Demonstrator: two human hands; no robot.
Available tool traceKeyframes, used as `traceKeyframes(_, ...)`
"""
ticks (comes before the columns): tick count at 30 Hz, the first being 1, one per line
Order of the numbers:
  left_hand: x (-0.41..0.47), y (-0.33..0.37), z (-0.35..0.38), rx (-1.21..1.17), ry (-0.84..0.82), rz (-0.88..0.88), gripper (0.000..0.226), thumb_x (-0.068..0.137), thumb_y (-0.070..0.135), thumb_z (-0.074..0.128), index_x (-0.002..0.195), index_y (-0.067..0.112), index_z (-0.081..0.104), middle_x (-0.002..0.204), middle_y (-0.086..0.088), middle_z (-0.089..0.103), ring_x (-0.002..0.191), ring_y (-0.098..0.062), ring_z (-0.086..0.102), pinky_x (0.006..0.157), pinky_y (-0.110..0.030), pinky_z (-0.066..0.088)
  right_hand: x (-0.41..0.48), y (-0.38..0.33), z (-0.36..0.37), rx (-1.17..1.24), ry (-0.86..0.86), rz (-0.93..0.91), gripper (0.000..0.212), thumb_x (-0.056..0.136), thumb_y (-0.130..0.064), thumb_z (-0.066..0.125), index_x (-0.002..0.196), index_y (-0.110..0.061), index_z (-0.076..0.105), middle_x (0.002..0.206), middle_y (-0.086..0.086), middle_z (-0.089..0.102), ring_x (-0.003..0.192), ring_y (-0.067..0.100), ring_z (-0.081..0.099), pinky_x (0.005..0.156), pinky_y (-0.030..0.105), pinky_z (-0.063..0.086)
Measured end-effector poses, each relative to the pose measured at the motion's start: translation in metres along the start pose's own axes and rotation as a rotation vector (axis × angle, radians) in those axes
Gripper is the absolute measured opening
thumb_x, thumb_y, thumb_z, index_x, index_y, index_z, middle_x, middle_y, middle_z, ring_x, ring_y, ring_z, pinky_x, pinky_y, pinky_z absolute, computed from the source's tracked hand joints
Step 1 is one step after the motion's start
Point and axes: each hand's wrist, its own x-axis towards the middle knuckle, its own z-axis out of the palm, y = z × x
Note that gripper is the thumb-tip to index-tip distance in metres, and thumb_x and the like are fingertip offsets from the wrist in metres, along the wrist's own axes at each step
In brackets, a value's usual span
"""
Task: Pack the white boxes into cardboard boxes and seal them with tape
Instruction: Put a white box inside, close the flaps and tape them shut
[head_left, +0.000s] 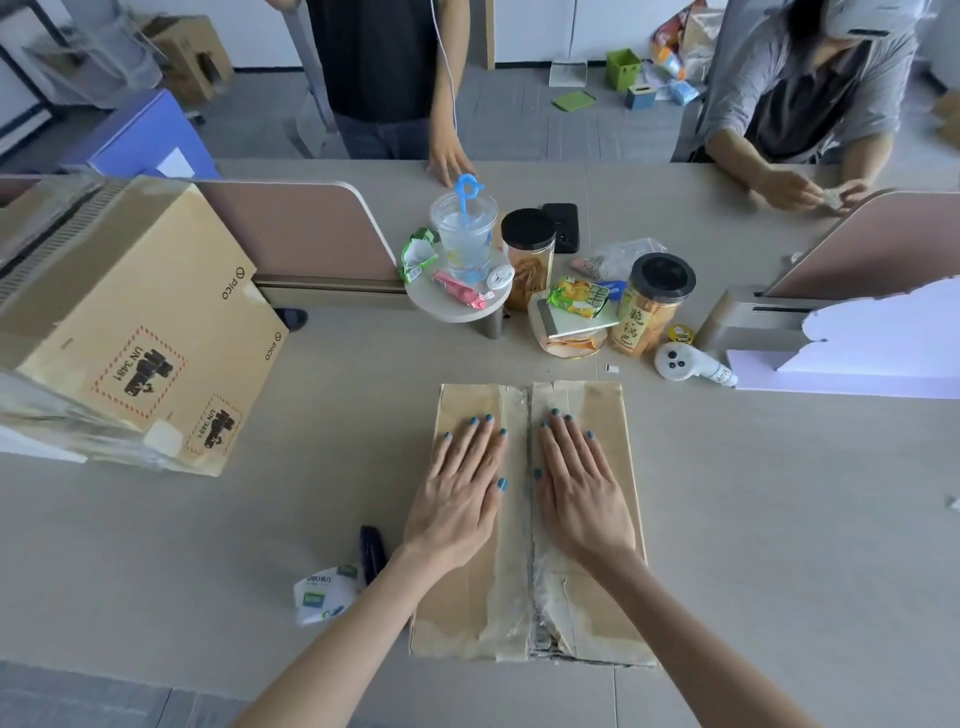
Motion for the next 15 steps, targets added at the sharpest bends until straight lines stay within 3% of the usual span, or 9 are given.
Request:
traceKeyframes(5, 0.004, -0.003, -0.006, -0.039, -0.045, 0.016, 0.058, 0.104, 0.04, 0.012, 0.158, 0.02, 0.012, 0.166, 0.002, 0.001, 0.152, -0.014, -0.006, 0.122, -0.043, 0.008, 0.004, 0.001, -0.002, -0.002, -0.038, 0.009, 0.055, 0.101, -0.029, 0.026, 0.147, -0.003, 0.04, 0.157, 0.013, 0.032, 0.146, 0.026, 0.028, 0.118, 0.041, 0.019)
traceKeyframes(8, 0.0, -0.008, -0.015, -0.191, -0.035, 0.012, 0.059, 0.102, 0.044, 0.012, 0.156, 0.023, 0.025, 0.164, 0.006, 0.014, 0.152, -0.009, 0.005, 0.123, -0.042, 0.01, 0.005, 0.002, -0.009, 0.037, -0.045, -0.01, 0.058, 0.098, -0.033, 0.024, 0.145, -0.004, 0.044, 0.156, 0.013, 0.034, 0.145, 0.028, 0.031, 0.12, 0.038, 0.016)
traceKeyframes(11, -0.022, -0.021, -0.025, -0.361, 0.137, -0.064, 0.047, 0.103, 0.034, 0.029, 0.148, 0.024, 0.042, 0.156, 0.007, 0.037, 0.145, -0.008, 0.029, 0.119, -0.038, 0.024, 0.002, -0.008, -0.018, 0.094, -0.04, -0.069, 0.059, 0.095, -0.032, 0.018, 0.142, -0.009, 0.046, 0.156, 0.008, 0.036, 0.145, 0.023, 0.031, 0.121, 0.038, 0.019)
traceKeyframes(13, -0.048, -0.03, -0.029, -0.37, 0.264, -0.133, 0.041, 0.1, 0.024, 0.039, 0.139, 0.021, 0.051, 0.145, 0.008, 0.05, 0.132, -0.007, 0.044, 0.108, -0.028, 0.031, -0.005, -0.022, -0.022, 0.128, -0.023, -0.115, 0.052, 0.097, -0.028, 0.025, 0.14, -0.01, 0.048, 0.152, 0.008, 0.041, 0.142, 0.023, 0.035, 0.119, 0.039, 0.025)
traceKeyframes(15, -0.074, -0.042, -0.027, -0.357, 0.327, -0.268, 0.037, 0.096, 0.013, 0.047, 0.131, 0.019, 0.057, 0.133, 0.006, 0.058, 0.121, -0.012, 0.052, 0.096, -0.029, 0.036, -0.014, -0.037, -0.024, 0.178, -0.015, -0.177, 0.044, 0.097, -0.021, 0.038, 0.138, -0.01, 0.05, 0.148, 0.007, 0.045, 0.137, 0.024, 0.04, 0.115, 0.039, 0.032)
